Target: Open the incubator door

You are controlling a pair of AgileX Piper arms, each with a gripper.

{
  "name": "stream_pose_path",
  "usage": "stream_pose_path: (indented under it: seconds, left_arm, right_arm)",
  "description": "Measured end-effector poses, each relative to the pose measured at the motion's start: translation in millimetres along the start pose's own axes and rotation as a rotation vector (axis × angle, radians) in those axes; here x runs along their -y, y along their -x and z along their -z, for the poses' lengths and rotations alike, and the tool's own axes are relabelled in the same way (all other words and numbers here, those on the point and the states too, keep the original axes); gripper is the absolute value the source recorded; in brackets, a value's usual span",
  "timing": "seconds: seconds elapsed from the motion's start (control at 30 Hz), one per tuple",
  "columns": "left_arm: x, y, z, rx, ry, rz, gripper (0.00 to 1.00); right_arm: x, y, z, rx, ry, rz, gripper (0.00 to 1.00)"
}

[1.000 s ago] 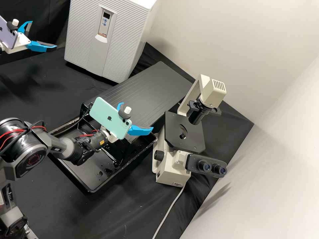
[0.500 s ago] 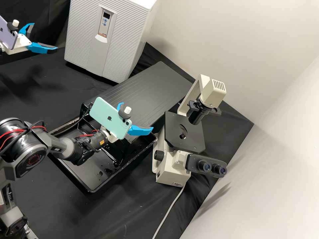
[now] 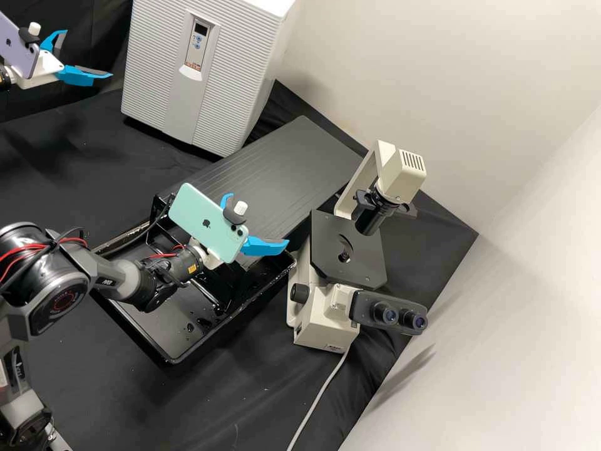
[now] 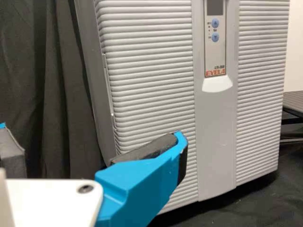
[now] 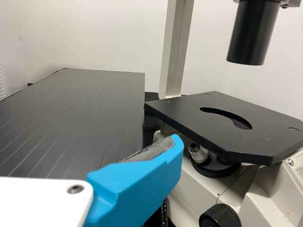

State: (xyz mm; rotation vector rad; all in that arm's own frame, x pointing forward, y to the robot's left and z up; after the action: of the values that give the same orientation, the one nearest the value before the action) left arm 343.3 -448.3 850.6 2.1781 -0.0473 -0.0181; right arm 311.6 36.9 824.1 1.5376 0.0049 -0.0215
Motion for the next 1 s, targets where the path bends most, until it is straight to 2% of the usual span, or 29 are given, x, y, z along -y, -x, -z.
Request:
stream_pose_path:
  seconds: [0.3, 0.43, 0.57, 0.73, 0.8, 1.0]
  left_arm:
    - [-15.0, -39.4, 15.0, 0.095, 0.019, -0.040, 1.00]
    - [-17.4, -56.2, 16.3, 0.137, -0.002, -0.050, 1.00]
    - [-23.8, -71.6, 16.9, 0.160, -0.003, -0.079, 1.00]
    - [-29.8, -87.4, 15.3, 0.185, 0.017, -0.109, 1.00]
    - [-31.4, -92.6, 12.4, 0.202, 0.027, -0.115, 1.00]
    - [-26.1, -108.9, -2.4, 0.293, 0.044, -0.093, 1.00]
  right_arm:
    - [0.0, 0.0, 0.0, 0.000, 0.000, 0.000, 1.00]
    - [0.0, 0.0, 0.0, 0.000, 0.000, 0.000, 1.00]
    - [0.0, 0.0, 0.0, 0.000, 0.000, 0.000, 1.00]
    - [0.0, 0.0, 0.0, 0.000, 0.000, 0.000, 1.00]
    - [0.0, 0.0, 0.0, 0.000, 0.000, 0.000, 1.00]
    - [0.0, 0.0, 0.0, 0.000, 0.000, 0.000, 1.00]
